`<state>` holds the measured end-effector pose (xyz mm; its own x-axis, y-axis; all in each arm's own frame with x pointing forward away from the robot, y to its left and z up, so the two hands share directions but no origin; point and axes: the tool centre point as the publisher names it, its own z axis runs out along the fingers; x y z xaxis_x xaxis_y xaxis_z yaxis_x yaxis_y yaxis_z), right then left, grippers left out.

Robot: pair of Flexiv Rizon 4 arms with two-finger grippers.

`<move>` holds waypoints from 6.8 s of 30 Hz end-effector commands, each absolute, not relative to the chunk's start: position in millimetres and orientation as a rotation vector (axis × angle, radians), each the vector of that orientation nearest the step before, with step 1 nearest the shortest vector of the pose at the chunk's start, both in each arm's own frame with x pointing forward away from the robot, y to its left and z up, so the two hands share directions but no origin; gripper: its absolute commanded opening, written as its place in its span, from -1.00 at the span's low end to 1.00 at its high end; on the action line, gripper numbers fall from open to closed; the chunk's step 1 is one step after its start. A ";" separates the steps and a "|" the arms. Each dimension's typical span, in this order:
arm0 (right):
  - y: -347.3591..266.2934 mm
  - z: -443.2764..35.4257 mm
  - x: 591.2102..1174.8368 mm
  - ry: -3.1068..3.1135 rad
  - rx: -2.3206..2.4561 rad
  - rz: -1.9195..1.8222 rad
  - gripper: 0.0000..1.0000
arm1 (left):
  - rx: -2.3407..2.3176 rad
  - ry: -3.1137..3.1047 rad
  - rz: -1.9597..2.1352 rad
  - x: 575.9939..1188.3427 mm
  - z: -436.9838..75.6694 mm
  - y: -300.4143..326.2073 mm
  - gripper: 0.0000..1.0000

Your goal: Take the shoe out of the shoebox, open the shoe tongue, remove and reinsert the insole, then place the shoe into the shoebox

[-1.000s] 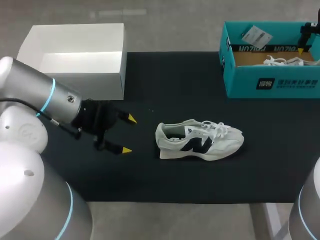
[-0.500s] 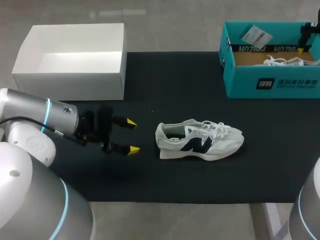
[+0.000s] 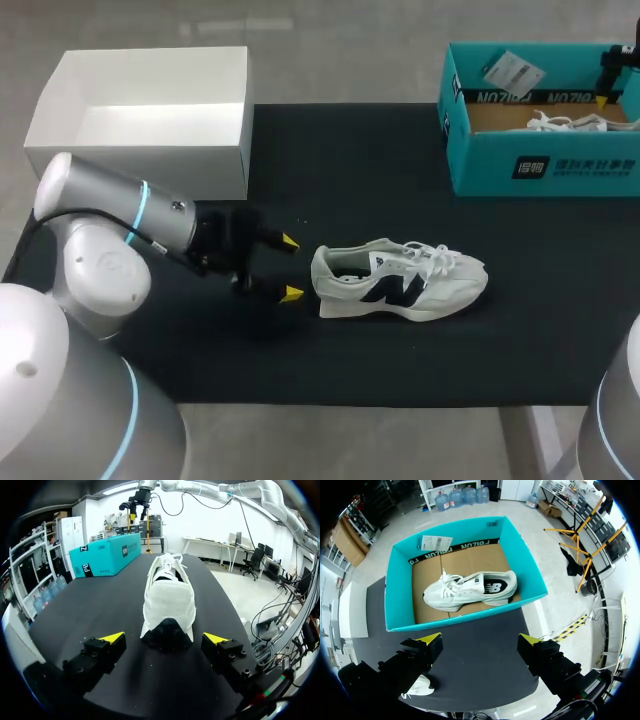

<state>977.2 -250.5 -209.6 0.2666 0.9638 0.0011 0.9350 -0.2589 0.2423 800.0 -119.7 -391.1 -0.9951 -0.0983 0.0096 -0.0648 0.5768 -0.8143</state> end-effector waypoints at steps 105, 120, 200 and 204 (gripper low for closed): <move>-222.0 -225.1 959.6 1.773 2.361 0.190 1.00 | -0.074 2.829 -1.467 808.9 -431.7 -187.3 -1.00; -106.6 -226.7 904.4 1.772 2.427 0.236 1.00 | -0.074 2.829 -1.467 808.9 -431.7 -187.3 -1.00; 133.7 -330.4 813.1 1.877 2.274 -0.215 1.00 | -0.074 2.829 -1.467 808.9 -431.7 -187.3 -1.00; 130.9 -335.4 814.7 1.869 2.276 -0.233 1.00 | -0.074 2.829 -1.467 808.9 -431.7 -187.3 -1.00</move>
